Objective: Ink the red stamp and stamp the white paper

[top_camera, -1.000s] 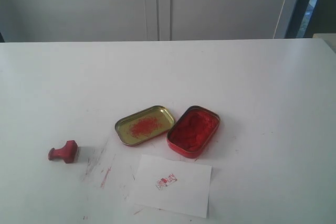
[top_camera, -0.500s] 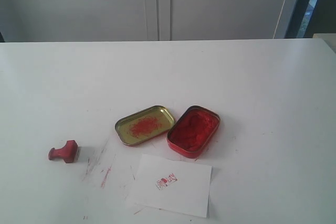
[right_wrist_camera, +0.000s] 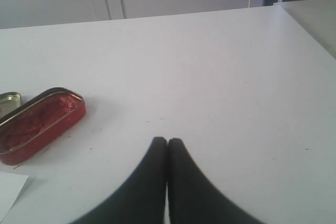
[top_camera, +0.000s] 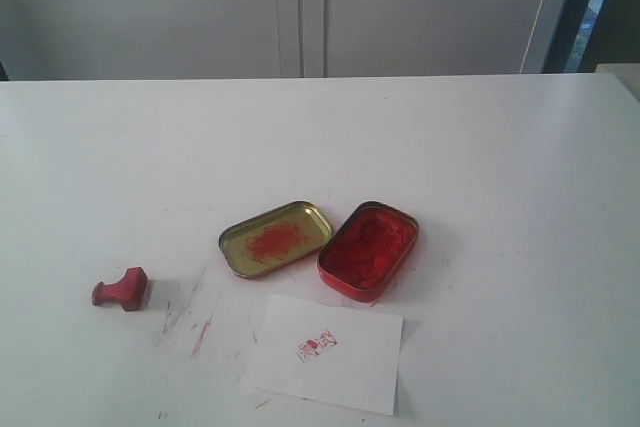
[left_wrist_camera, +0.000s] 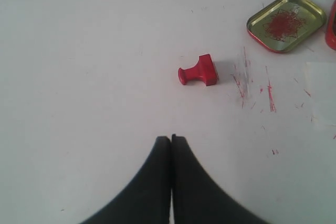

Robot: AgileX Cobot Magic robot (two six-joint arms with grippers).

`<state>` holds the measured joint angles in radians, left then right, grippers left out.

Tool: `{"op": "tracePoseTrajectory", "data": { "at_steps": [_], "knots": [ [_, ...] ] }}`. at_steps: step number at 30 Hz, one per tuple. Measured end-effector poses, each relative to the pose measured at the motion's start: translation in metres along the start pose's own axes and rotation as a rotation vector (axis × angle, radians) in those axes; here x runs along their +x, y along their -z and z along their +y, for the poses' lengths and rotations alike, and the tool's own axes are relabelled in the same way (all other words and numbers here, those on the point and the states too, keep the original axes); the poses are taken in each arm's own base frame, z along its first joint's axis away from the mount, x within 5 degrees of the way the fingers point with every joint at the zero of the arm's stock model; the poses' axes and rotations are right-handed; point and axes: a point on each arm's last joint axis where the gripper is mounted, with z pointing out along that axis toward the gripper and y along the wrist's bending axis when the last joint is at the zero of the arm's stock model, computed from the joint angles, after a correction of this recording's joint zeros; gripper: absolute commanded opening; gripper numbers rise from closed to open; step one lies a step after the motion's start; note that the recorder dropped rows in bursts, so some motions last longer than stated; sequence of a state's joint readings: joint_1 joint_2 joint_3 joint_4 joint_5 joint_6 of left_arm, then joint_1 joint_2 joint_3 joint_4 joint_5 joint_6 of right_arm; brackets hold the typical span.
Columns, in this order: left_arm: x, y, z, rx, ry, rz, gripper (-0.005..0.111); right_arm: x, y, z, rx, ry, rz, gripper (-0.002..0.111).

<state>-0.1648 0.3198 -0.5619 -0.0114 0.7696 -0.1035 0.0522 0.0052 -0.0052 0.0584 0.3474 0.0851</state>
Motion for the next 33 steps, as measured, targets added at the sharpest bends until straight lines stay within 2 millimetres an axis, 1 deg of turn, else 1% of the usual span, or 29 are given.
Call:
{"op": "tracePoseTrajectory", "data": {
  "at_steps": [17,28,31,33],
  "knots": [
    [0.001,0.002,0.000,0.000,-0.001,-0.010,0.000,0.000,0.000,0.000,0.000,0.000,0.000,0.000],
    [0.011,0.022,-0.001,0.000,-0.011,-0.134,0.000,0.000,0.000,0.000,0.000,0.000,0.000,0.000],
    [0.015,0.022,-0.001,-0.012,-0.009,-0.145,0.000,0.000,0.000,0.000,0.000,0.000,0.000,0.000],
    [0.020,0.018,0.000,-0.036,0.001,-0.134,0.000,0.000,0.000,0.000,0.000,0.000,0.000,0.000]
  ]
}}
